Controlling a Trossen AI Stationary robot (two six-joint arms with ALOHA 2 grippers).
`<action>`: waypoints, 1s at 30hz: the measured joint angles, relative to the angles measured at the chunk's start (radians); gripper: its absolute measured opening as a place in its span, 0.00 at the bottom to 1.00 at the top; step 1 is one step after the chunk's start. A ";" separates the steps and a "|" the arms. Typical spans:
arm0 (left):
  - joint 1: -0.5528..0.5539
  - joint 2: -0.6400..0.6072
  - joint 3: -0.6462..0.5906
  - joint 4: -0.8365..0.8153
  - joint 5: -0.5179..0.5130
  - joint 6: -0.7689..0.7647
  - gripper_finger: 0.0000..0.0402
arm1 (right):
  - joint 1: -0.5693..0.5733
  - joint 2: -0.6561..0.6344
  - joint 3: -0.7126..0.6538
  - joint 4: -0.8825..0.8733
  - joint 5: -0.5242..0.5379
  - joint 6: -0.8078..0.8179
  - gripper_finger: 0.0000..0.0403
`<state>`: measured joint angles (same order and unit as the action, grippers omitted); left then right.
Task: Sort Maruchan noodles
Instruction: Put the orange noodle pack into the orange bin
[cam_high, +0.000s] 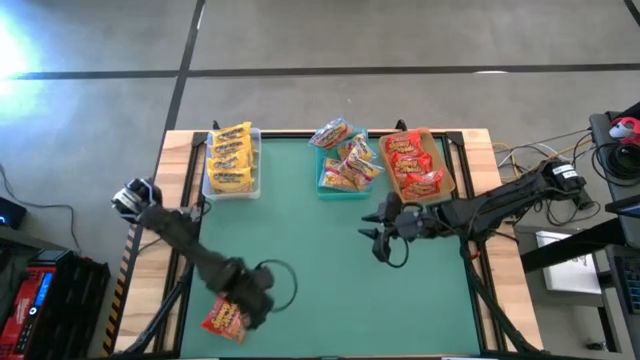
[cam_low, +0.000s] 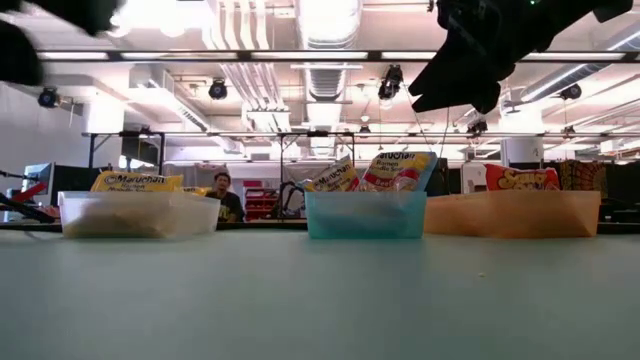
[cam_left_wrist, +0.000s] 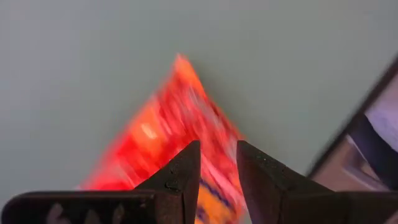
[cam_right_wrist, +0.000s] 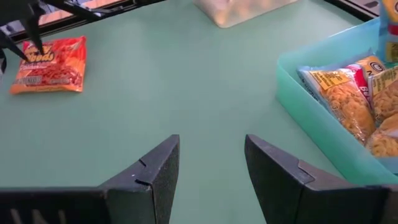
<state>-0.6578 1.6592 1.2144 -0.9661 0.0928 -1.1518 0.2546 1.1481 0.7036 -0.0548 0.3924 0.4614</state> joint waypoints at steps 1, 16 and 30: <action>-0.028 0.002 0.000 0.001 0.016 -0.045 0.22 | 0.004 0.000 0.000 0.000 0.001 0.000 0.42; -0.217 0.030 0.000 -0.030 0.281 -0.434 0.22 | 0.016 0.000 -0.006 -0.003 0.001 0.000 0.42; -0.225 0.142 -0.002 -0.030 0.319 -0.506 0.22 | 0.016 0.000 -0.007 -0.053 0.001 -0.006 0.42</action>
<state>-0.8829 1.8015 1.2129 -0.9958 0.4114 -1.6583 0.2710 1.1484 0.6968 -0.1081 0.3939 0.4557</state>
